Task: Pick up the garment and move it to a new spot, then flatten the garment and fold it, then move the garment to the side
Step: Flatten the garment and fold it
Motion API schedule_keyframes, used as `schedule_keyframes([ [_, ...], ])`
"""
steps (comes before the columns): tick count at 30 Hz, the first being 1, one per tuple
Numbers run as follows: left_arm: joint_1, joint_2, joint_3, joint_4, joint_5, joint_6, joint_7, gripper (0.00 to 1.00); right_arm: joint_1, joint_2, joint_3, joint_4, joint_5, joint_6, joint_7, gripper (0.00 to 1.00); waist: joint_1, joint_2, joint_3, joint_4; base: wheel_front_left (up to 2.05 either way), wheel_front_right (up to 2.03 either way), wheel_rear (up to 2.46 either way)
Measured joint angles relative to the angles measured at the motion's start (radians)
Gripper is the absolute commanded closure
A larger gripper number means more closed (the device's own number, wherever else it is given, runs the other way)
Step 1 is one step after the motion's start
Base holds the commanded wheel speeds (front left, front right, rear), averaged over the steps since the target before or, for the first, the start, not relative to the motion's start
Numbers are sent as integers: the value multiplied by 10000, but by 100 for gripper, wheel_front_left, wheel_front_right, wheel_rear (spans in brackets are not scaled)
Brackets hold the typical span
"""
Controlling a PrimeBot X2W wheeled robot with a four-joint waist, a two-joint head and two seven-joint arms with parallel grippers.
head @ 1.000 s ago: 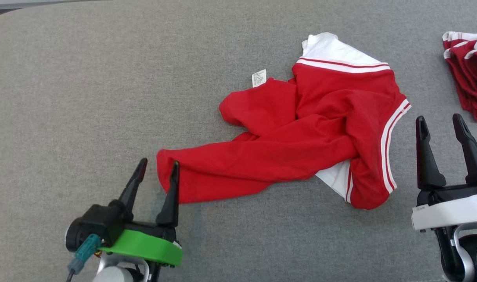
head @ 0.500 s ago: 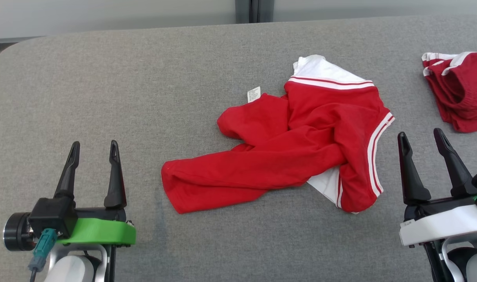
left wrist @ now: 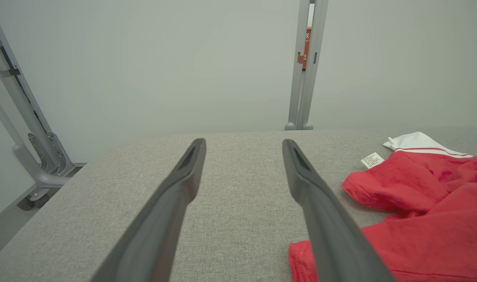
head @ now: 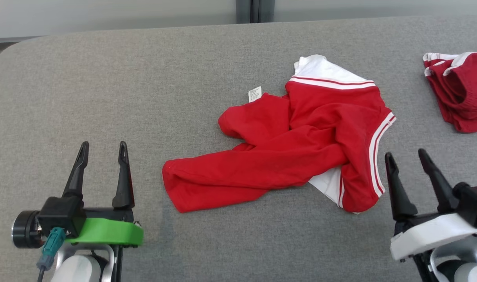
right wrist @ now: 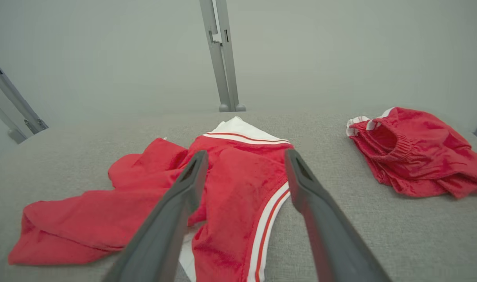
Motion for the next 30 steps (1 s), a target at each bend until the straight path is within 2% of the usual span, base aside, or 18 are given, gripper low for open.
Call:
schedule_keyframes([
  [7,-452,-184,-217,-27,94,-138,-44,0,425,140,738,1756,184,0,-176,0,0,-1,491,222,0,0,0],
  [12,-713,-282,-278,182,102,-276,-105,0,94,205,646,2602,-48,0,-510,0,0,0,780,401,0,0,0],
  [13,-744,-297,-280,217,102,-282,-117,0,-7,236,627,2713,-113,0,-554,26,0,0,824,426,0,0,0],
  [14,-777,-309,-284,253,102,-307,-136,0,-89,259,581,2834,-165,0,-596,73,0,0,860,447,0,0,0],
  [15,-799,-316,-286,278,102,-316,-142,0,-117,261,510,2909,-211,0,-631,100,0,0,880,461,0,0,0],
  [22,-872,-370,-291,366,123,-362,-194,0,-532,244,-134,2874,-366,0,-986,100,0,0,907,436,0,0,0],
  [30,-1072,-462,-313,393,167,-405,-232,0,-1860,-888,-727,2867,184,2,-767,100,0,0,1151,427,0,0,0],
])
